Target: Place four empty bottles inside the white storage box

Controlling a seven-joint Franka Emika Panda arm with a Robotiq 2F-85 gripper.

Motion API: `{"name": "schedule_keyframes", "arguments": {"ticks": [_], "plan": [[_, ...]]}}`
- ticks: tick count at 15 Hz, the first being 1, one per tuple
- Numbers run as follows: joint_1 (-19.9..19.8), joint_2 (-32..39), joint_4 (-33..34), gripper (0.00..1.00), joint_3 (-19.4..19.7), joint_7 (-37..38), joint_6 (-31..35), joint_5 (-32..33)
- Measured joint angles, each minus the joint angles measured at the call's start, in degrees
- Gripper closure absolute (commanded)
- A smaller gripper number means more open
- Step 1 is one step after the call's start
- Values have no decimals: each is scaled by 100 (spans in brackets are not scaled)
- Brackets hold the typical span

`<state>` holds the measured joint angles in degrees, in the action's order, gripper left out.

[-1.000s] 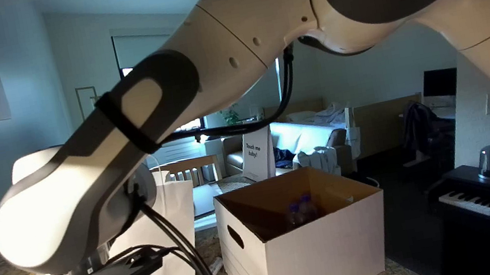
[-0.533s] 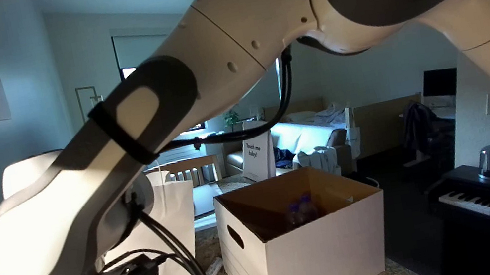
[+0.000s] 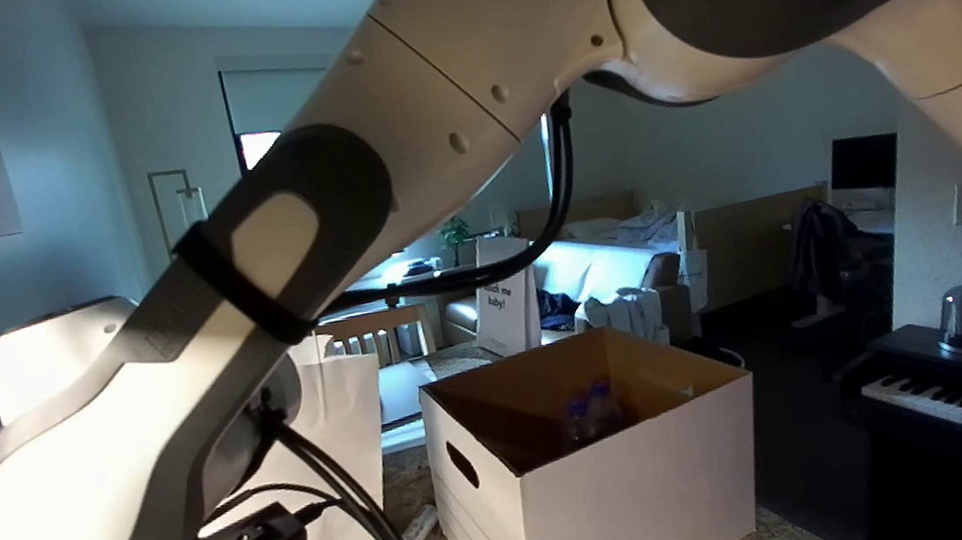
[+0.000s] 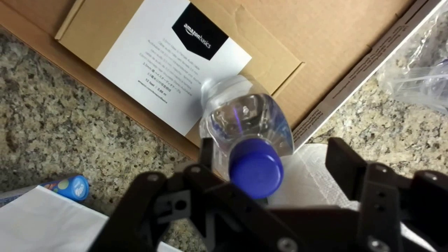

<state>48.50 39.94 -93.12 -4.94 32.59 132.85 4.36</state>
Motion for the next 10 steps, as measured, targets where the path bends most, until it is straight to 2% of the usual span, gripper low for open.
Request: {"name": "schedule_keyframes", "arguments": {"ticks": [6, 7, 10], "plan": [[87, -9, 2, 85, 126, 200, 114, 208], [99, -20, 3, 88, 153, 235, 115, 246], [131, -38, -2, 86, 187, 356, 115, 314]]}}
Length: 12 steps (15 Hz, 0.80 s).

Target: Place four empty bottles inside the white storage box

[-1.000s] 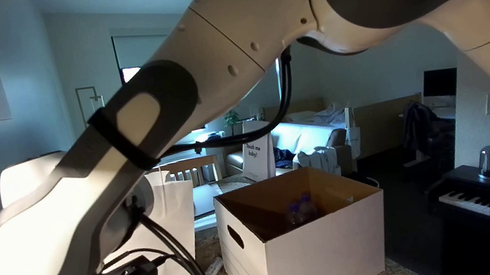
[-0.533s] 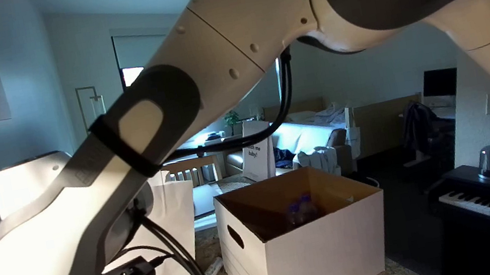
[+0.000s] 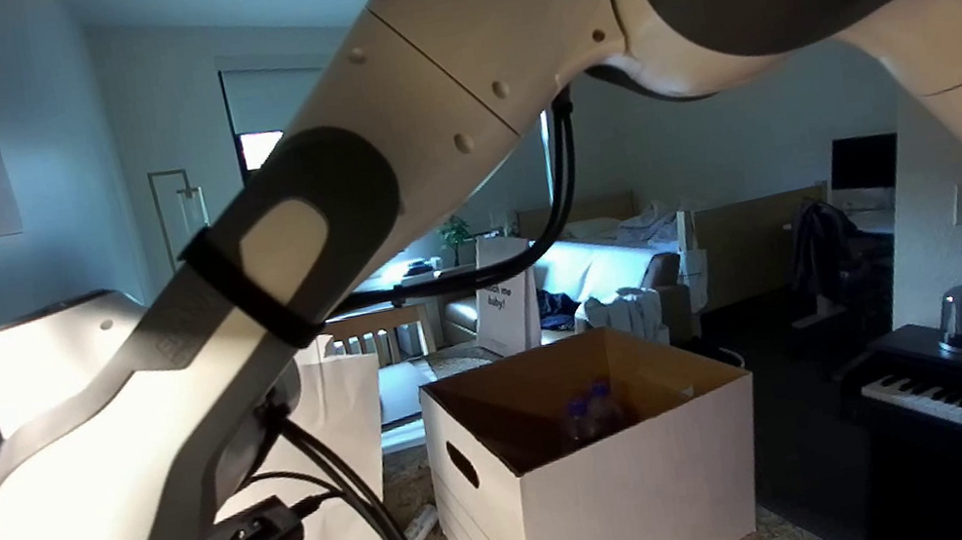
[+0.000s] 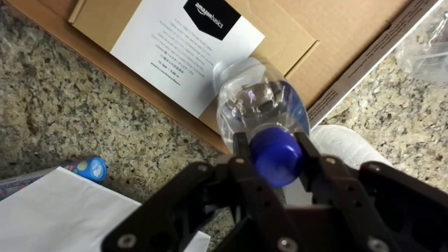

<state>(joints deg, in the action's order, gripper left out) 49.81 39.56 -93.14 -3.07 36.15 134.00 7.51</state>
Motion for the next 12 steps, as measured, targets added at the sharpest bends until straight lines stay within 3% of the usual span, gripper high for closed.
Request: {"name": "schedule_keyframes", "arguments": {"ticks": [6, 12], "plan": [[20, -333, -26, 86, 12, 117, -391, 17], [-41, -1750, -651, 86, 67, 584, -882, 450]]}}
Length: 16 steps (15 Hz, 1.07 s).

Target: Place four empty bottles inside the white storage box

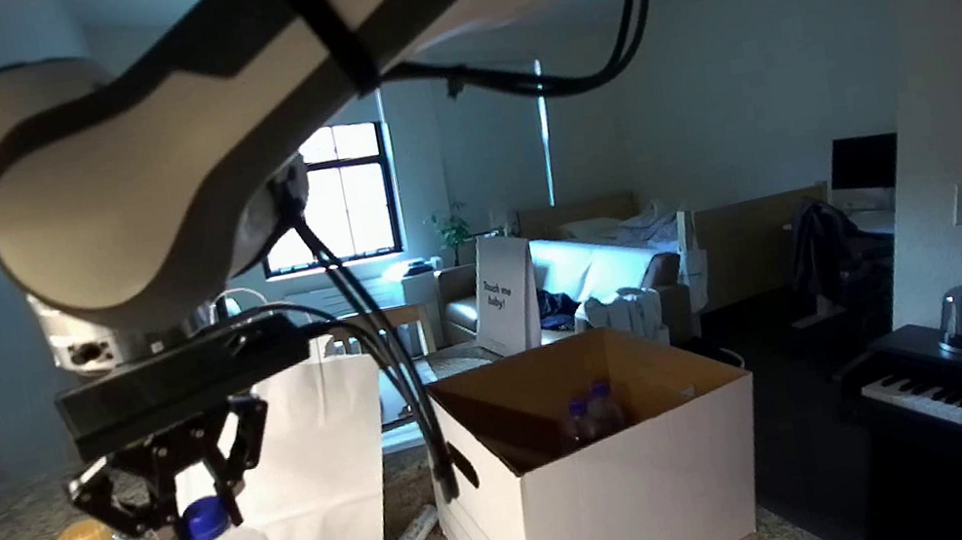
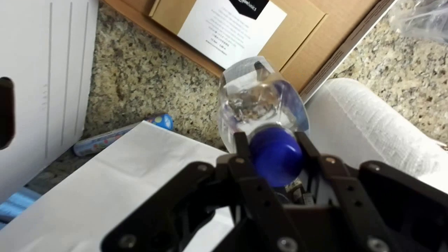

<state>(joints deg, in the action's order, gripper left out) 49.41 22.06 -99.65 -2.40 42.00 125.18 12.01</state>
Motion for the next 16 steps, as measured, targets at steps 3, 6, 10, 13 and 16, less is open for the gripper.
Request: {"name": "schedule_keyframes", "arguments": {"ticks": [3, 6, 10, 13, 16], "plan": [[-206, -811, -430, 86, -8, 250, -170, 188], [-585, -1645, -920, 86, -102, 627, -192, 356], [-1487, -2750, -1654, 86, -357, 1008, -170, 355], [-2397, -3541, -2283, 86, -509, 1114, -92, 234], [-3269, -4100, -2832, 86, -409, 1033, 23, -228]]}}
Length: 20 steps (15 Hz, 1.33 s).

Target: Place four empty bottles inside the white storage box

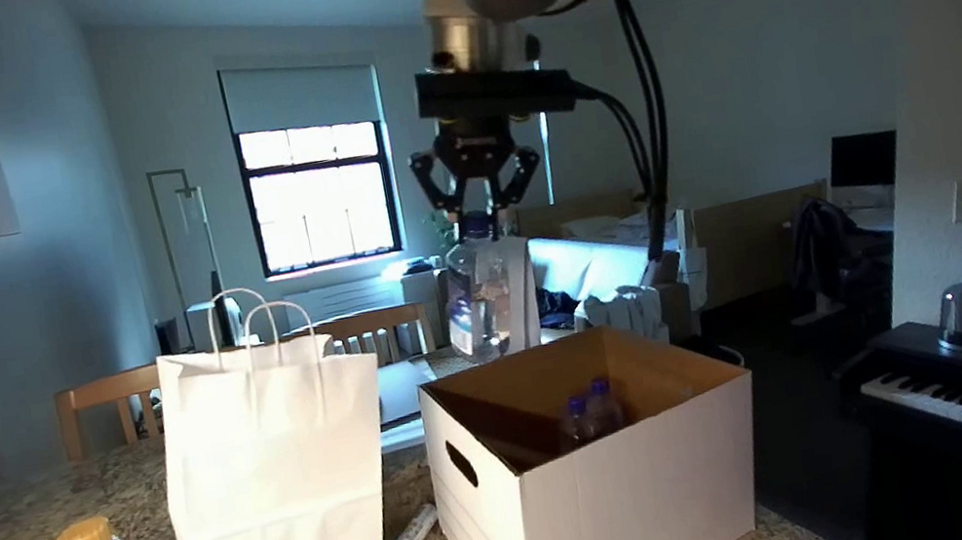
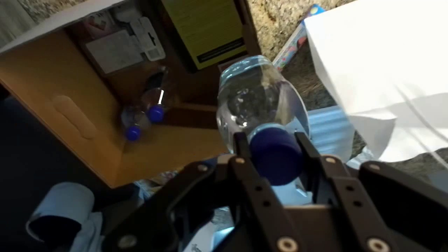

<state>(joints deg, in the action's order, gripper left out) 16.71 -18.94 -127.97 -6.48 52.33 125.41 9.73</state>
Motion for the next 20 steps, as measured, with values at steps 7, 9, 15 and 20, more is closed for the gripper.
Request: {"name": "schedule_keyframes", "arguments": {"ticks": [7, 9, 15, 20], "plan": [[-1445, 396, -782, 86, 912, -1282, 841, -1158], [-1650, 932, -780, 86, 1027, -1513, 1133, -1445], [-1837, 2840, -145, 86, 1123, -1716, 1401, -2057], [-1770, 3919, 623, 82, 1194, -1592, 1399, -2024]]}}
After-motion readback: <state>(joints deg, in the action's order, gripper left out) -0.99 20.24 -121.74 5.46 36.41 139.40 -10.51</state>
